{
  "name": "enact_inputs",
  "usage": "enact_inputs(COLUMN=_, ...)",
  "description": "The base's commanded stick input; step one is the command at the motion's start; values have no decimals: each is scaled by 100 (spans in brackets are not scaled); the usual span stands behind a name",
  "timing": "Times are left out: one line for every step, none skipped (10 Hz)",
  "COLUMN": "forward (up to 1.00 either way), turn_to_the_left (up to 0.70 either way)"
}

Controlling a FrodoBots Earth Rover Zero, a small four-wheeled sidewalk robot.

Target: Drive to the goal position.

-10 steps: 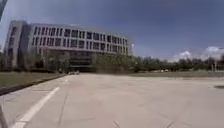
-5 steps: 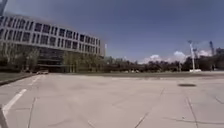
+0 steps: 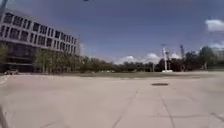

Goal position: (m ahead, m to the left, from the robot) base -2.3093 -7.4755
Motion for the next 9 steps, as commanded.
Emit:
enact_inputs(forward=0, turn_to_the_left=-70)
enact_inputs(forward=0, turn_to_the_left=-70)
enact_inputs(forward=0, turn_to_the_left=-70)
enact_inputs(forward=0, turn_to_the_left=-70)
enact_inputs(forward=0, turn_to_the_left=-70)
enact_inputs(forward=1, turn_to_the_left=-69)
enact_inputs(forward=59, turn_to_the_left=-36)
enact_inputs(forward=70, turn_to_the_left=-30)
enact_inputs(forward=70, turn_to_the_left=-30)
